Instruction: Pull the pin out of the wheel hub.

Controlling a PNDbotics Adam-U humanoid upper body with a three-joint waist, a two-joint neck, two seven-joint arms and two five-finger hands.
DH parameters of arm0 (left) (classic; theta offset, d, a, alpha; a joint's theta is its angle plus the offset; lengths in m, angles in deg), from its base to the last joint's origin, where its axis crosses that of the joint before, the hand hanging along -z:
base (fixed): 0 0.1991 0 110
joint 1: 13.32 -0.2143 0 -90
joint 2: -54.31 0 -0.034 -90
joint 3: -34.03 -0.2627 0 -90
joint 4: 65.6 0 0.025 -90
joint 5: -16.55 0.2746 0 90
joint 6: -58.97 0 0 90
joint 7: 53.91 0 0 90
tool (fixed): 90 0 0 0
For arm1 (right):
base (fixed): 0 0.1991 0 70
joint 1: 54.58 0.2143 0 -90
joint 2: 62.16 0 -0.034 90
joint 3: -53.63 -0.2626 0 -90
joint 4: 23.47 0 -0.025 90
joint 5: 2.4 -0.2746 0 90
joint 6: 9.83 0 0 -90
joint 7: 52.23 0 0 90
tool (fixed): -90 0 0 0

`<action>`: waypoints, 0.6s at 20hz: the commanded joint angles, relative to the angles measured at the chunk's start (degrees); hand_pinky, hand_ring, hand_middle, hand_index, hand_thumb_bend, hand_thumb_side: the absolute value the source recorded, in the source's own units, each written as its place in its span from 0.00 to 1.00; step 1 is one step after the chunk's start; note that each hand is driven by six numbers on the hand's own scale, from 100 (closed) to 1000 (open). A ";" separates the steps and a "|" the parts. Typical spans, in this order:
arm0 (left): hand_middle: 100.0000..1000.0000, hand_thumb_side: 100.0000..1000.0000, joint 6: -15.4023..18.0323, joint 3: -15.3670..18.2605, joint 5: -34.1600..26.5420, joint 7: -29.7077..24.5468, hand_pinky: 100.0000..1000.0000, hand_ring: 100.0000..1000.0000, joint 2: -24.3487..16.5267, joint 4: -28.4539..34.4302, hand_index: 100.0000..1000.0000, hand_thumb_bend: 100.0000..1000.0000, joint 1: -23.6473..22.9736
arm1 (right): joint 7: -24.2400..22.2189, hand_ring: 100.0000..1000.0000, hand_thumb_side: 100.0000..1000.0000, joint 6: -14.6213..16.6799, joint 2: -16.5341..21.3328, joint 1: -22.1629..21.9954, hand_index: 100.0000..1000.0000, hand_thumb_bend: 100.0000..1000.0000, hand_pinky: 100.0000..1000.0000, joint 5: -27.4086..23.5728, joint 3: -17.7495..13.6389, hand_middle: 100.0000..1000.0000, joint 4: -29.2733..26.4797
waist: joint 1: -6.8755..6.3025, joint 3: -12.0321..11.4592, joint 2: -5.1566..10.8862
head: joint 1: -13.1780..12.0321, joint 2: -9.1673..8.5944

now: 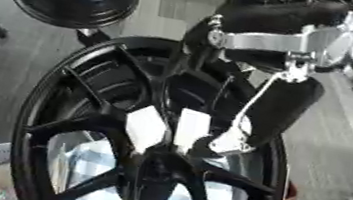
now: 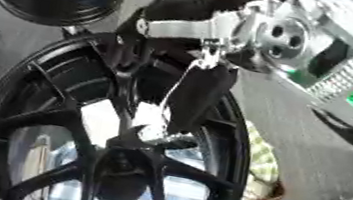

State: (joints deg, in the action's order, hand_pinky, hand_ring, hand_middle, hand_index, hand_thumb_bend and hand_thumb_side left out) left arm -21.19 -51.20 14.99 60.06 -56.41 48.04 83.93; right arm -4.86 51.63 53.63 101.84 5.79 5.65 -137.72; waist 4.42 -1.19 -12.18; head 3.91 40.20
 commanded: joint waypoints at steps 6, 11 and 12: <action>0.71 0.71 0.11 0.26 -0.38 -0.30 0.74 0.86 -0.97 0.96 0.86 0.21 0.33 | -5.69 0.77 0.25 -9.11 0.25 -1.33 0.81 0.50 0.79 2.79 -0.37 0.73 0.35 | -0.34 -0.13 0.67 | 0.51 0.23; 0.71 0.72 0.10 0.15 -0.41 -0.52 0.74 0.86 -0.85 0.96 0.86 0.21 0.36 | -5.30 0.77 0.25 -9.73 -0.47 -2.18 0.80 0.50 0.79 3.83 -0.08 0.73 1.18 | -0.48 -0.13 0.50 | 0.66 0.23; 0.71 0.72 0.11 0.13 -0.42 -0.57 0.74 0.86 -0.81 0.96 0.86 0.21 0.37 | -5.29 0.77 0.25 -10.02 -0.75 -2.49 0.80 0.50 0.79 4.19 0.05 0.73 1.51 | -0.52 -0.14 0.44 | 0.72 0.18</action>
State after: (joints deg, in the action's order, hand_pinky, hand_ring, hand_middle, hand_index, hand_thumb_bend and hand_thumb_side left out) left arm -21.14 -51.22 14.91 59.68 -56.36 48.04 83.93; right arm -2.76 49.53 52.53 98.71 9.30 6.20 -136.54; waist 4.38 -1.28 -12.45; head 4.38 40.27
